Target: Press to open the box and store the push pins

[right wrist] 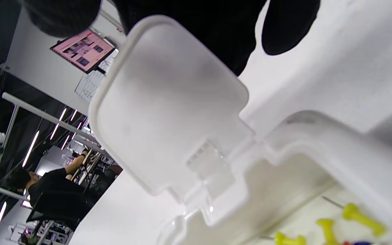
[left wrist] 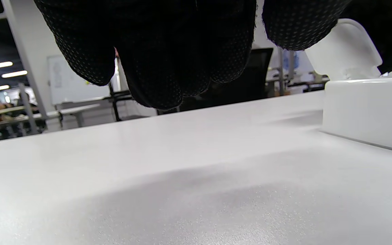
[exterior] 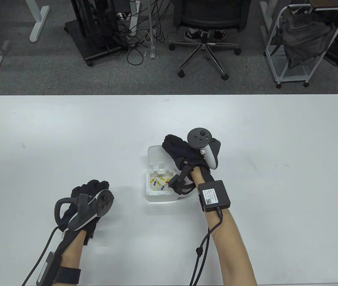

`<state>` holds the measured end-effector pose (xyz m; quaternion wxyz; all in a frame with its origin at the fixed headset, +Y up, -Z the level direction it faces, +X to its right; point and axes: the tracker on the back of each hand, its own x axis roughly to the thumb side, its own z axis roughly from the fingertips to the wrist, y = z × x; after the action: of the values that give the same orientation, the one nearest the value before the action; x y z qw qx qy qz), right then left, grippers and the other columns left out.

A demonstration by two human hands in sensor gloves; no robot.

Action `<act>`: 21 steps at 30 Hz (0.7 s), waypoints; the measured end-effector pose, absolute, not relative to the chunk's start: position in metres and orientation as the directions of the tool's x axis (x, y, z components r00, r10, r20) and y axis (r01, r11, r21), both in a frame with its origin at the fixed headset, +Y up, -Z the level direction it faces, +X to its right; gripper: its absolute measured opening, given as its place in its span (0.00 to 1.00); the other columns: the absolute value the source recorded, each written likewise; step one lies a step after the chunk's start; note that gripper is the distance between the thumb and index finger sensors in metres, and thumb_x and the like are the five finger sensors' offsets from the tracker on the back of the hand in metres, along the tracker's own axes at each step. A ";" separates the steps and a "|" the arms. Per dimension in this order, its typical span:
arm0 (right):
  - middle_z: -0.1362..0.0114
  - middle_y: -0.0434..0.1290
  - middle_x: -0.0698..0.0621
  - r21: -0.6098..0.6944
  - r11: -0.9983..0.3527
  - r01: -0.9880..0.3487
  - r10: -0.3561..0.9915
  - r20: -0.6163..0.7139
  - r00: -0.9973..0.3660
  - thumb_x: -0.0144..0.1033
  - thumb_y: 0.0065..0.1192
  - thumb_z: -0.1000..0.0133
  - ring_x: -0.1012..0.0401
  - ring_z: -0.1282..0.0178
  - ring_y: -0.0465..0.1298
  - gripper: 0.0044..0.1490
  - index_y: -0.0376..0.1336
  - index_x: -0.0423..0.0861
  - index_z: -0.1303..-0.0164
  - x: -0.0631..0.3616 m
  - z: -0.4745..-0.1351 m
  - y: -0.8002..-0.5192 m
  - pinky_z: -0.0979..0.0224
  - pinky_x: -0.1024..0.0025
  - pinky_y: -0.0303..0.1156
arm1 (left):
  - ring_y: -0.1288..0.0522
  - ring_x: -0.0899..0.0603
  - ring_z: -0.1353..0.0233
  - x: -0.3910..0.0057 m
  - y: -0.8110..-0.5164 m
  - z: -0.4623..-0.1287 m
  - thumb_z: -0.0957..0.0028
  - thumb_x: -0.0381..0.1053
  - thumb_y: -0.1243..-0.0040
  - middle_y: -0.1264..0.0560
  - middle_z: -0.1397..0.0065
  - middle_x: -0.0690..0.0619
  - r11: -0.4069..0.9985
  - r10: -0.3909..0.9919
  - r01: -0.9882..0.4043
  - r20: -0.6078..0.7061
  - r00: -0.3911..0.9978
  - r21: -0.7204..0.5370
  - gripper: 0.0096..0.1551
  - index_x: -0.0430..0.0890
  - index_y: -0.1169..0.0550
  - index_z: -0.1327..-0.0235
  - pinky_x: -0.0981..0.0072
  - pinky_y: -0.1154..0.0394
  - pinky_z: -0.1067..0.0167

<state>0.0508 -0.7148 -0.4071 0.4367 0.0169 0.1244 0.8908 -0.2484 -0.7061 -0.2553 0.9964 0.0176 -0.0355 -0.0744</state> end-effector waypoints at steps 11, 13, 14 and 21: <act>0.23 0.70 0.55 0.094 -0.885 -0.456 0.464 0.259 -0.847 0.57 0.48 0.48 0.46 0.23 0.69 0.33 0.61 0.58 0.33 0.032 -0.363 -0.683 0.20 0.32 0.57 | 0.17 0.45 0.33 -0.247 -0.706 -0.255 0.47 0.65 0.49 0.24 0.25 0.53 0.986 -0.163 0.161 0.069 0.984 0.041 0.32 0.56 0.25 0.30 0.44 0.25 0.27; 0.21 0.69 0.56 0.052 -0.921 -0.386 0.382 0.311 -0.870 0.57 0.48 0.48 0.46 0.21 0.68 0.33 0.62 0.58 0.33 0.027 -0.350 -0.681 0.20 0.33 0.58 | 0.17 0.46 0.33 -0.247 -0.706 -0.255 0.47 0.65 0.49 0.24 0.25 0.53 0.985 -0.170 0.167 0.070 0.983 0.043 0.32 0.56 0.25 0.30 0.44 0.25 0.27; 0.21 0.69 0.55 0.032 -0.936 -0.351 0.340 0.339 -0.877 0.57 0.48 0.48 0.46 0.21 0.69 0.34 0.61 0.58 0.32 0.025 -0.342 -0.680 0.20 0.33 0.58 | 0.17 0.45 0.33 -0.246 -0.706 -0.255 0.47 0.65 0.49 0.24 0.25 0.53 0.985 -0.171 0.168 0.070 0.983 0.043 0.32 0.56 0.25 0.30 0.44 0.25 0.27; 0.23 0.70 0.54 -0.076 -0.986 -0.149 0.103 0.425 -0.900 0.57 0.46 0.48 0.48 0.22 0.70 0.35 0.61 0.56 0.32 0.016 -0.302 -0.689 0.20 0.35 0.60 | 0.17 0.45 0.33 -0.244 -0.707 -0.251 0.47 0.65 0.49 0.24 0.25 0.53 0.984 -0.178 0.176 0.066 0.982 0.041 0.32 0.56 0.25 0.30 0.44 0.25 0.27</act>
<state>0.0159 -0.6889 -0.3025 0.0646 0.2147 -0.0533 0.9731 -0.2436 -0.7072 -0.2514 0.9953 0.0177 -0.0346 -0.0889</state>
